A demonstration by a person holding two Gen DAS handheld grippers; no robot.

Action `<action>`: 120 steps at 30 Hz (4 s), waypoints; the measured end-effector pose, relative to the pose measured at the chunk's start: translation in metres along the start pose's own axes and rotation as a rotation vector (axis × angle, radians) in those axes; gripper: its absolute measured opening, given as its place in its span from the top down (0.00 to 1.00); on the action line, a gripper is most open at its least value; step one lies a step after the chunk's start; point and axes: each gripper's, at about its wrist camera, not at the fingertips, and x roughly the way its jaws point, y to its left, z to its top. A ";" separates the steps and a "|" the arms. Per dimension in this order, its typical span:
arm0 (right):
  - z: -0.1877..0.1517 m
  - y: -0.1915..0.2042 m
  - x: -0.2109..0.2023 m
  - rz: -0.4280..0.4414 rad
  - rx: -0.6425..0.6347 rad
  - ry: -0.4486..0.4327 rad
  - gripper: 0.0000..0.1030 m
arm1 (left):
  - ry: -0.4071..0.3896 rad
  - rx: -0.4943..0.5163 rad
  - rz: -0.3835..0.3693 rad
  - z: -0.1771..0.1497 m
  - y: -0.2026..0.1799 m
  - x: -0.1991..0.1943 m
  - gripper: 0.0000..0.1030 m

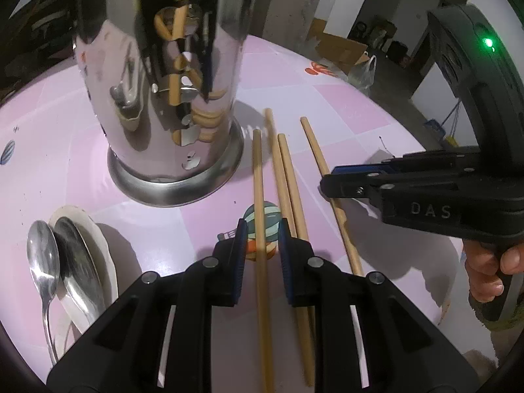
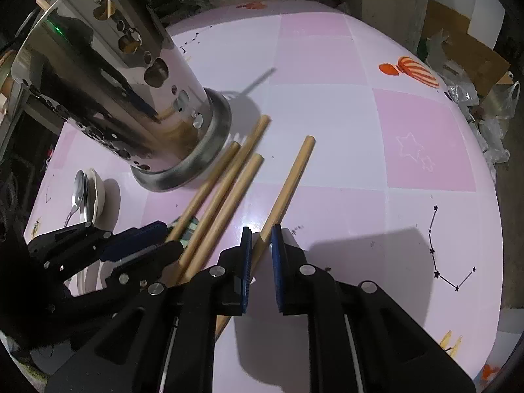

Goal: Organize utensils
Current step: 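Hold a chopstick in the left tool while the right tool lowers onto another, then lift both held chopsticks upright and carry them over the steel holder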

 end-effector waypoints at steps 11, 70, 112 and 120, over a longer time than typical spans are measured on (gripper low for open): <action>0.005 -0.004 0.000 -0.007 0.026 0.015 0.85 | 0.014 0.019 0.008 0.012 -0.002 0.007 0.83; 0.006 -0.027 -0.030 0.084 0.082 -0.080 0.93 | -0.091 0.035 -0.010 0.008 0.005 -0.026 0.95; 0.044 0.003 -0.159 0.291 0.013 -0.514 0.93 | -0.878 -0.079 -0.240 0.114 0.061 -0.207 0.95; 0.042 -0.006 -0.150 0.292 0.037 -0.486 0.93 | -0.911 -0.091 -0.208 0.143 0.072 -0.192 0.95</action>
